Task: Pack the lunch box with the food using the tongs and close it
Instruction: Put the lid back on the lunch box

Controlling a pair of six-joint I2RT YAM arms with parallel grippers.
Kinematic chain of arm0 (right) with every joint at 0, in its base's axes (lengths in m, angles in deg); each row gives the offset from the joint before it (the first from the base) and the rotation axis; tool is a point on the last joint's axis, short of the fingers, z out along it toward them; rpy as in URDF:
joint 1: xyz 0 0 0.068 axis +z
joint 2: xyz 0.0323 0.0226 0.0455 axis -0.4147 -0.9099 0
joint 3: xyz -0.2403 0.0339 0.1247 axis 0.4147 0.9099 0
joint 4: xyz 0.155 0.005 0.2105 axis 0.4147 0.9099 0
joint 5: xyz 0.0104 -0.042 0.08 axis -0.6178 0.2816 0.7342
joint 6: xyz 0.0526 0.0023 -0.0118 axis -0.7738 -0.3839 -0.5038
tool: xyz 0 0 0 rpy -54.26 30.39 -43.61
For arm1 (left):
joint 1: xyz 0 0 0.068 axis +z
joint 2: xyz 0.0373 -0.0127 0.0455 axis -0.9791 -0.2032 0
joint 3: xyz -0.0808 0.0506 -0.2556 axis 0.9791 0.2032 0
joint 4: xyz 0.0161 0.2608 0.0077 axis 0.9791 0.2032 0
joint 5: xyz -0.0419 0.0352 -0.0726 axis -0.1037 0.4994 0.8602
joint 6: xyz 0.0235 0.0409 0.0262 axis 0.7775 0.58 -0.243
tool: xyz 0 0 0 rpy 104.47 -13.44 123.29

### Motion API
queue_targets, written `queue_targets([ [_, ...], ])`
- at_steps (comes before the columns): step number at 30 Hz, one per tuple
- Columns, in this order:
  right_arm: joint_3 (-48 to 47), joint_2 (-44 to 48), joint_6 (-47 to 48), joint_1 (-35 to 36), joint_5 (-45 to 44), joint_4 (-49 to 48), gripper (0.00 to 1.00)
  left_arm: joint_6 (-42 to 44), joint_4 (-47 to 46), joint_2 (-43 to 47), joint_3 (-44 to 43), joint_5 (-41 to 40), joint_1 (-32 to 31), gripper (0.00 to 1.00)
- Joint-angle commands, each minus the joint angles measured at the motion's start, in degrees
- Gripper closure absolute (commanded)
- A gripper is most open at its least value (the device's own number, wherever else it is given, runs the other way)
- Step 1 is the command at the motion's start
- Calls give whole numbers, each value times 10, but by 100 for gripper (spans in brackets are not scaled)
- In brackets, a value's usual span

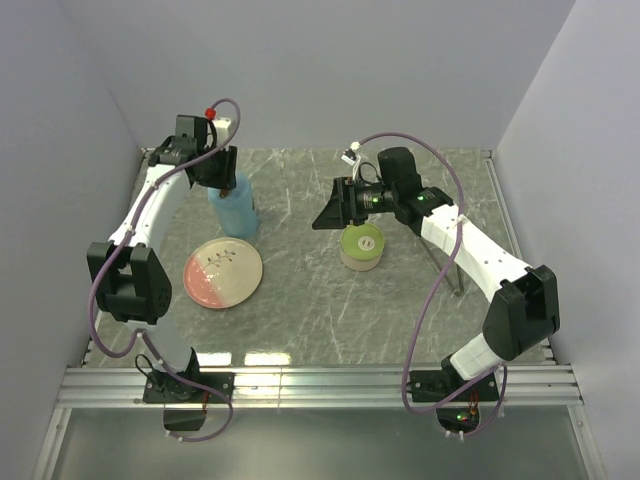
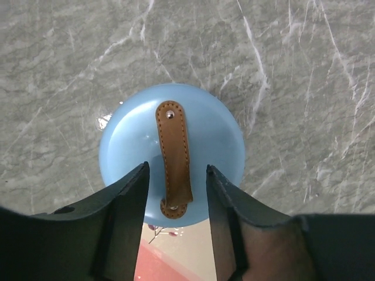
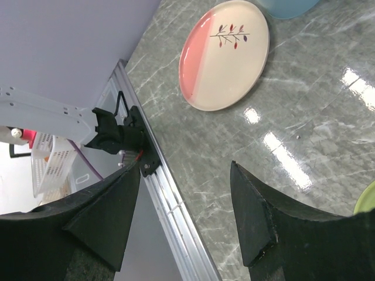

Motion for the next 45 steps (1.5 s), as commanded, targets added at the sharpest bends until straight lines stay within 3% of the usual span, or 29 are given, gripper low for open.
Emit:
queue_targets([
  [1,-20,0,9,-4,8,-2,30,14,27,-4,-70,0,2,49],
  [3,-25,-1,12,-4,9,3,30,17,48,-13,-103,3,2,44],
  [8,-30,-5,14,-3,11,8,30,15,64,-22,-115,3,2,43],
  [16,-31,-7,21,-4,11,14,30,18,77,-46,-82,2,1,46],
  [23,-32,-9,22,-3,9,17,30,34,97,-81,-40,-14,1,42],
  [45,-47,-20,28,-4,9,34,30,51,85,-46,69,-41,-6,40],
])
